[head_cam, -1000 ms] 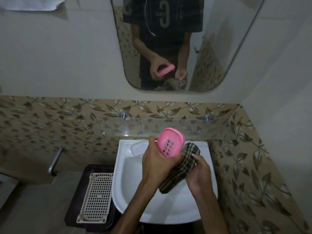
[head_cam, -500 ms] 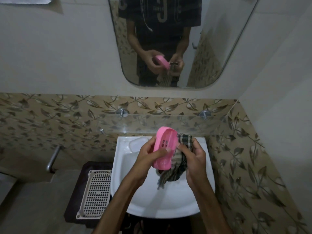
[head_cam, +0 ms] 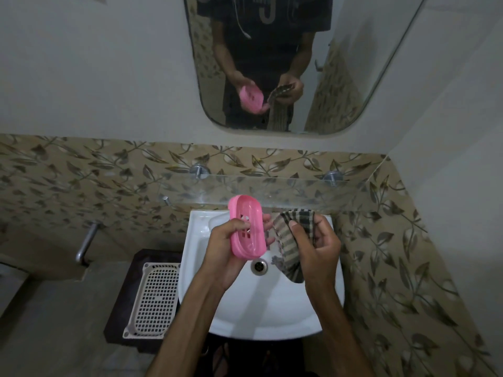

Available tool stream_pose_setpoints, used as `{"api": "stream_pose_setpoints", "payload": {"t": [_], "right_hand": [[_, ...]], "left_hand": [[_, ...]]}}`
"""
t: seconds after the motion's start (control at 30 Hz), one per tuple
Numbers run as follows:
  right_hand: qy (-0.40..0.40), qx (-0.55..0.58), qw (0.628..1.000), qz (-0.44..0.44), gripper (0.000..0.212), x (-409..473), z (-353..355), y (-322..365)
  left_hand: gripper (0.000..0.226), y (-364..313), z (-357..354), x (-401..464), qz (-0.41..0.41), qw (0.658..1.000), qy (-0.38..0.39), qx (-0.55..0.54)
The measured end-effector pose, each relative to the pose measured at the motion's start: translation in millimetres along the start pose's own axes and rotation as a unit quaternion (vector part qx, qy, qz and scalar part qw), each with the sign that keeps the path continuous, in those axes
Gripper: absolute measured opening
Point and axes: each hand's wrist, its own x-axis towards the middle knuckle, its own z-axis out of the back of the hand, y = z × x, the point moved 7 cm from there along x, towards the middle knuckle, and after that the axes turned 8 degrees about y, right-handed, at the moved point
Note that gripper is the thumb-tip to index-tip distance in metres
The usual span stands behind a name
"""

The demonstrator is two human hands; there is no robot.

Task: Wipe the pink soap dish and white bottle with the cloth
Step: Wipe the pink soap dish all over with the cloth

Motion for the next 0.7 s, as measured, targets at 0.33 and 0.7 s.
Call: {"api": "stream_pose_setpoints", "payload": {"t": [0.33, 0.7], "right_hand": [[0.118, -0.333, 0.912, 0.206, 0.014, -2.6, -33.6, 30.5], [0.205, -0.288, 0.934, 0.057, 0.030, -25.1, -31.4, -27.0]], "left_hand": [[0.028, -5.2, 0.5, 10.4, 0.014, 1.000, 0.010, 0.010], [0.048, 24.6, 17.0, 9.4, 0.113, 0.986, -0.099, -0.077]]}}
